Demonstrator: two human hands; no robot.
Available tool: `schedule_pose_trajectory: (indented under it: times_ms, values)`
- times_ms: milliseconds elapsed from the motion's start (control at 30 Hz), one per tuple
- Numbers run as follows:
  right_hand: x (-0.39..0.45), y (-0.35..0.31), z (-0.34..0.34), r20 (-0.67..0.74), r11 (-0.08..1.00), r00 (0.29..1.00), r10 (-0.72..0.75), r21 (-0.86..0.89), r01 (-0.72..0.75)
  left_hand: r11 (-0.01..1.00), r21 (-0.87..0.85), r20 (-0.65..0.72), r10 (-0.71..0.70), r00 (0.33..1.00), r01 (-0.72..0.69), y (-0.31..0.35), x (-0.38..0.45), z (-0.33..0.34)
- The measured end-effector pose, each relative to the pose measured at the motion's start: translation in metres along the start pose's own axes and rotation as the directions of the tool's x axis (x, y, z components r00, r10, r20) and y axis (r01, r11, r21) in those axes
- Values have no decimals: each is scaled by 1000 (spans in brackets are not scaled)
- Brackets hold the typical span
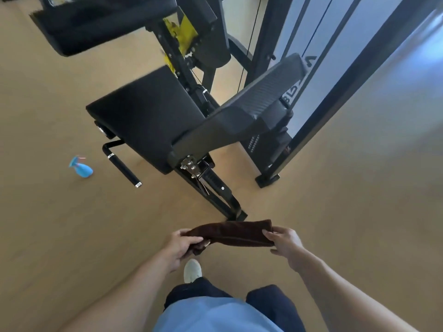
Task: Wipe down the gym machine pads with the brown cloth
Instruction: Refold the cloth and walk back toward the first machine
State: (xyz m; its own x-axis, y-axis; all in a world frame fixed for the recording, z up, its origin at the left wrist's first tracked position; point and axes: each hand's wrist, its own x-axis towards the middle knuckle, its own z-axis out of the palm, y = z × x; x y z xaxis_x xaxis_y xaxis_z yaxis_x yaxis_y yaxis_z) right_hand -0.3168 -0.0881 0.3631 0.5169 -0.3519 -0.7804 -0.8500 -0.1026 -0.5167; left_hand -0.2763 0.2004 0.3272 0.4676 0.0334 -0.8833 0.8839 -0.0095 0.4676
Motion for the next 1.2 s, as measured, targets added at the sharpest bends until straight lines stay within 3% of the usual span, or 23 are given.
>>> schedule_pose_trajectory:
  times_ms: [167, 300, 433, 500, 567, 700, 800, 967, 1100, 1200]
  values:
    - [51, -40, -32, -2, 967, 995, -104, -234, 101, 997, 23, -135, 70, 988, -67, 35, 23, 35]
    - [101, -58, -55, 115, 874, 990, -79, -470, 124, 971, 228, -259, 133, 957, -73, 35, 28, 80]
    - [149, -62, -75, 216, 893, 976, 6, -441, 92, 945, 309, -311, 207, 927, -107, 28, 30, 139]
    - [175, -59, -84, 242, 913, 970, 11, -398, 89, 951, 301, -344, 169, 924, -62, 18, 49, 158]
    - [205, -55, -91, 233, 929, 972, 16, -363, 71, 951, 308, -390, 135, 911, -9, -2, 84, 170]
    - [271, -50, -93, 216, 955, 976, 16, -292, 49, 882, 470, -475, 210, 855, 44, 8, 119, 203]
    - [322, -48, -81, 228, 966, 973, 18, -257, 42, 918, 396, -476, 177, 861, 30, 11, 168, 214]
    - [393, -51, -45, 285, 943, 957, -62, -298, 150, 1000, 4, -477, -14, 879, 18, 9, 230, 225]
    - [420, -67, -7, 373, 886, 917, -139, -367, 284, 978, -191, -512, -29, 859, -82, 16, 264, 222]
    - [430, -80, 18, 429, 853, 883, -193, -372, 367, 966, -200, -579, 19, 815, -165, 18, 285, 210]
